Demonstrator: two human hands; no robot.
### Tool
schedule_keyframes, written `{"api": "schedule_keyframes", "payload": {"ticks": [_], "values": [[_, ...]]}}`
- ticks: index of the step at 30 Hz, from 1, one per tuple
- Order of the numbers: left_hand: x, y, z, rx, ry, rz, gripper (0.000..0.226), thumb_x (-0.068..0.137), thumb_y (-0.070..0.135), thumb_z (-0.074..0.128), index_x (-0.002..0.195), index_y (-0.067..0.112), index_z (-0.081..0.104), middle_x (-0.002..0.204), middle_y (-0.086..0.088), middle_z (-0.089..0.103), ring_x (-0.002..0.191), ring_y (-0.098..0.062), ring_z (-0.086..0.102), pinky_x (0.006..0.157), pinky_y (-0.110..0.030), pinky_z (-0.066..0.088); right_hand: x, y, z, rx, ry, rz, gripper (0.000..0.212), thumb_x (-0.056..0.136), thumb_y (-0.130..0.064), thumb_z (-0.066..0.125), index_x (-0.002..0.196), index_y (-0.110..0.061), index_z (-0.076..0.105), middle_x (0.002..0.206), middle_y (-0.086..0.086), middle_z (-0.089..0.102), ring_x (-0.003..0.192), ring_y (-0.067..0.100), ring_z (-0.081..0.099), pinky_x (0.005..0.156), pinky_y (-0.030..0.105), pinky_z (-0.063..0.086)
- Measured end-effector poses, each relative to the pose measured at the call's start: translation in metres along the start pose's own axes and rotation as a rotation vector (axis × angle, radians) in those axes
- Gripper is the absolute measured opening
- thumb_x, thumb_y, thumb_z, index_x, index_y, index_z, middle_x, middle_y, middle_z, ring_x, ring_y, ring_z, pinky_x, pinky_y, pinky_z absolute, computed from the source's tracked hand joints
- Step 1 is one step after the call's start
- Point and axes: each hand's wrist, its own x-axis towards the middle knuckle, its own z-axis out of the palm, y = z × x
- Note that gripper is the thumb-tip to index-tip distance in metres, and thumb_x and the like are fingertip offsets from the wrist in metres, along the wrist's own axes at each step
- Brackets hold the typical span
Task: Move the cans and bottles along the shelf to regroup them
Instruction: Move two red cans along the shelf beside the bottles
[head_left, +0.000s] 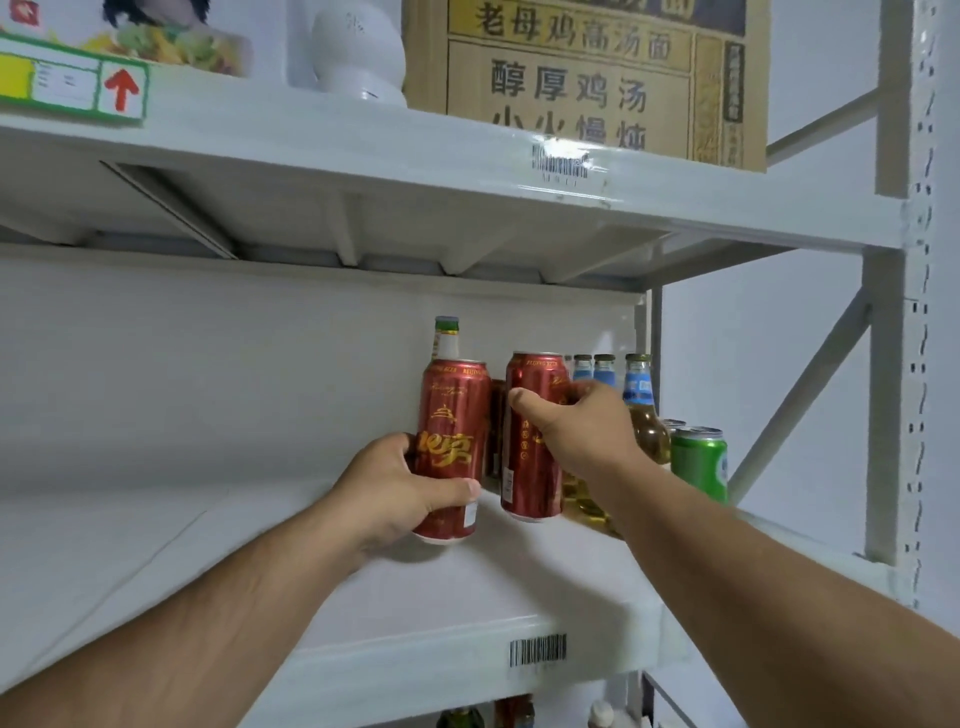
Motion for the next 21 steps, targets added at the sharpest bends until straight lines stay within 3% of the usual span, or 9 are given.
{"api": "schedule_keyframes", "payload": {"ticks": [3,7,11,18,21], "values": [[0.002,0.007,0.016,0.012,0.064,-0.01,0.043,0.071,0.026,0.095,0.109,0.027,0.075,0.098,0.004,0.081,0.094,-0.017,0.077,0.096,-0.042,0.059,0.018,0.019,-0.003,0.0,-0.013,0.016,0.047,0.079,-0.047,0.08,0.112,-0.017,0.065,0.096,-0.002,0.07,0.085,0.017,0.068,0.074,0.034,0.056],[0.008,0.01,0.034,0.0,0.153,-0.034,0.036,0.072,0.022,0.094,0.1,0.027,0.073,0.094,0.005,0.081,0.09,-0.016,0.077,0.093,-0.041,0.06,0.034,0.041,0.007,-0.031,-0.014,0.061,0.047,0.073,-0.052,0.082,0.106,-0.022,0.068,0.092,-0.004,0.073,0.083,0.02,0.071,0.081,0.044,0.06],[0.018,0.012,0.052,-0.022,0.224,-0.062,0.042,0.069,0.024,0.095,0.105,0.025,0.073,0.095,0.004,0.081,0.09,-0.017,0.078,0.092,-0.042,0.061,0.048,0.054,0.012,-0.026,-0.01,0.104,0.039,0.072,-0.05,0.082,0.098,-0.026,0.065,0.088,-0.005,0.072,0.081,0.02,0.07,0.08,0.045,0.061],[0.029,0.011,0.067,-0.034,0.272,-0.106,0.048,0.07,0.025,0.095,0.111,0.029,0.068,0.103,0.003,0.078,0.096,-0.019,0.075,0.093,-0.043,0.06,0.065,0.064,0.013,0.029,-0.021,0.138,0.031,0.08,-0.041,0.08,0.1,-0.027,0.061,0.091,-0.003,0.07,0.081,0.018,0.066,0.079,0.036,0.054],[0.031,0.008,0.069,-0.041,0.27,-0.11,0.048,0.072,0.025,0.094,0.11,0.03,0.066,0.105,0.004,0.076,0.097,-0.019,0.074,0.085,-0.038,0.06,0.069,0.067,0.016,0.07,-0.022,0.147,0.031,0.081,-0.039,0.079,0.104,-0.026,0.062,0.092,-0.003,0.069,0.081,0.019,0.065,0.079,0.036,0.053]]}}
